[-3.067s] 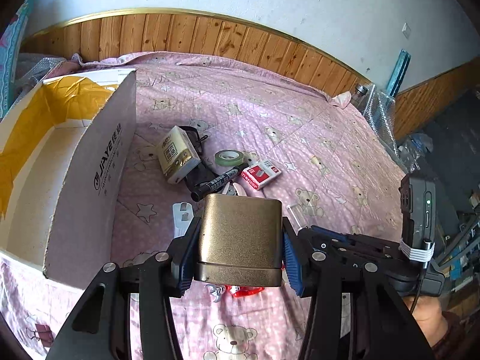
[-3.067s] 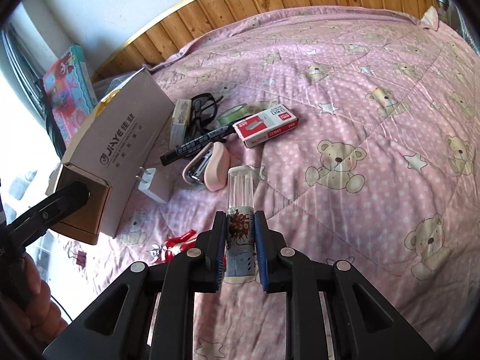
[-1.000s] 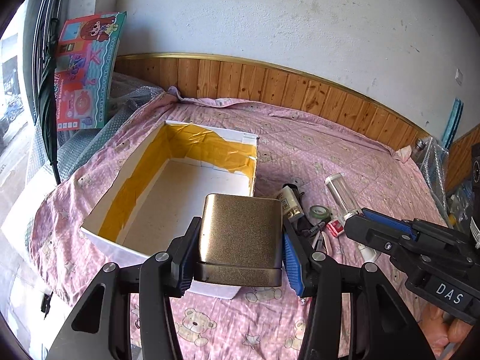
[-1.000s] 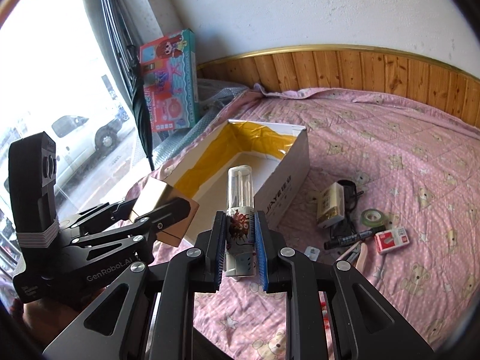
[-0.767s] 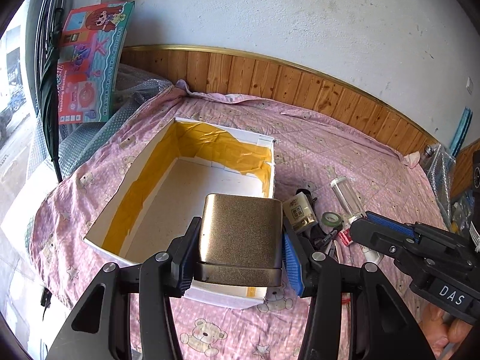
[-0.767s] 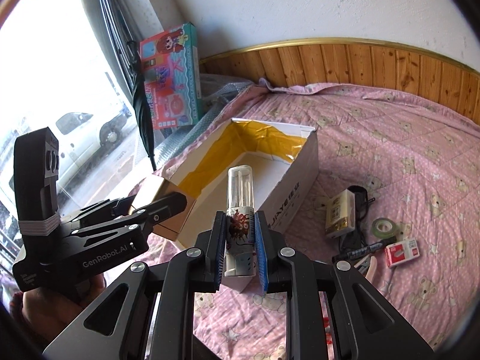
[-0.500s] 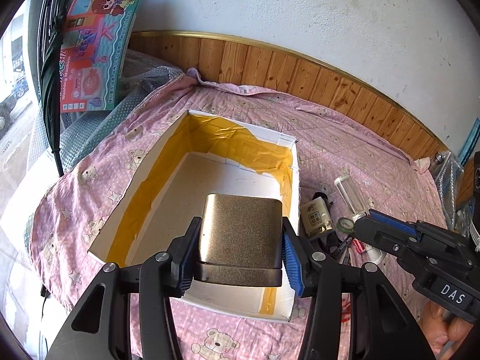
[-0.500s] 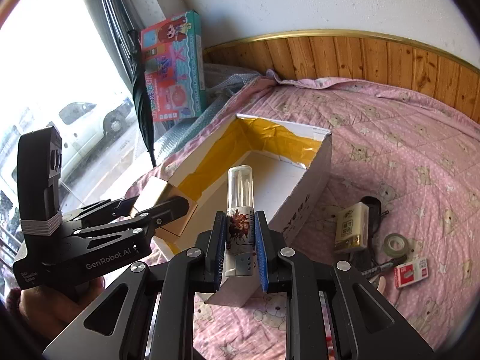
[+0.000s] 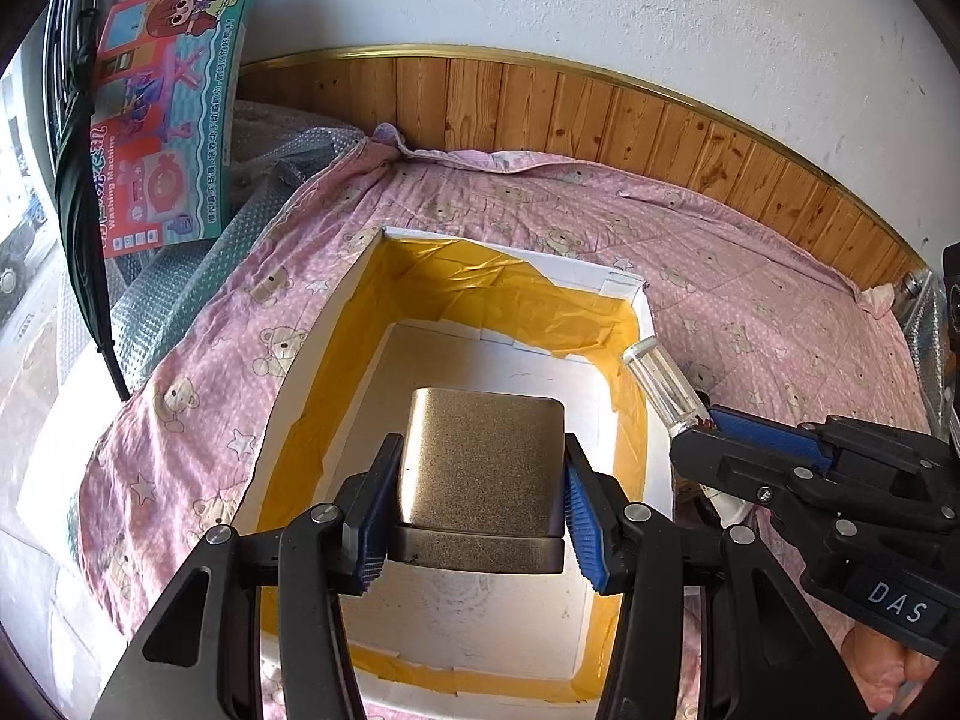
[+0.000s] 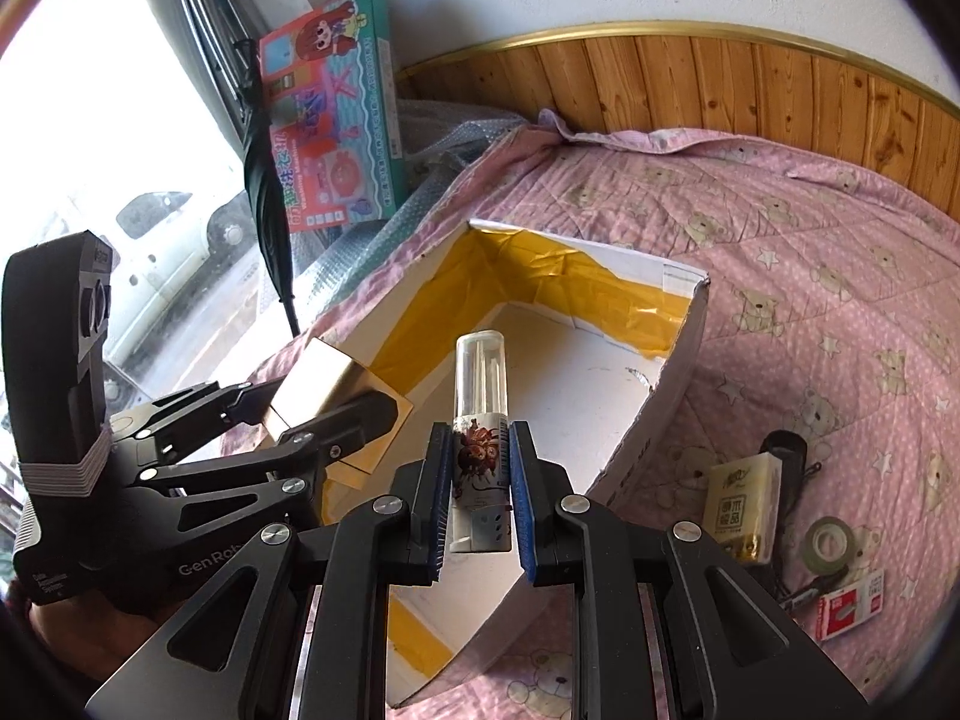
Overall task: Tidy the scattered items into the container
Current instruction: 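Carry the gold box and clear tube over the yellow-lined white box, then open the left tool to drop the gold box while the right tool releases the tube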
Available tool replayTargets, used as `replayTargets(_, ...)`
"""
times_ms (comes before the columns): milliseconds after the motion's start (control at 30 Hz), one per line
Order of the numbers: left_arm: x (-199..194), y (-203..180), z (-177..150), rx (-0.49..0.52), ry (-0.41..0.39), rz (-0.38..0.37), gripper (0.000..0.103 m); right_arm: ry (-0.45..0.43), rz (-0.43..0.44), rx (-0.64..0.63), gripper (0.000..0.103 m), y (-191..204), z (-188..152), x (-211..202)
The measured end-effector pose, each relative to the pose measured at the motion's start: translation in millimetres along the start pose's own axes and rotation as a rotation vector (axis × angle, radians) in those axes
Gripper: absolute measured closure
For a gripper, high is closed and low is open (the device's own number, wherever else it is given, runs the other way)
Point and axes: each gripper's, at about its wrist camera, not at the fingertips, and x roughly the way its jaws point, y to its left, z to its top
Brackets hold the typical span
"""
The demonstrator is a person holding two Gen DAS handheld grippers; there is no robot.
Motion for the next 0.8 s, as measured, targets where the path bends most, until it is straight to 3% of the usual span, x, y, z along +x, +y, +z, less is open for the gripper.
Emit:
replayTargets(167, 19, 7, 16, 0.000, 0.038, -0.016, 0.052, 0.040, -0.010, 0.022, 0.084, -9, 14, 25)
replayTargets(333, 48, 20, 28, -0.065, 0.118, -0.059, 0.052, 0.083, -0.021, 0.043, 0.084, -16, 25, 50)
replayTargets(800, 120, 37, 52, -0.081, 0.255, -0.025, 0.052, 0.190, -0.061, 0.083, 0.084, -39, 49, 100)
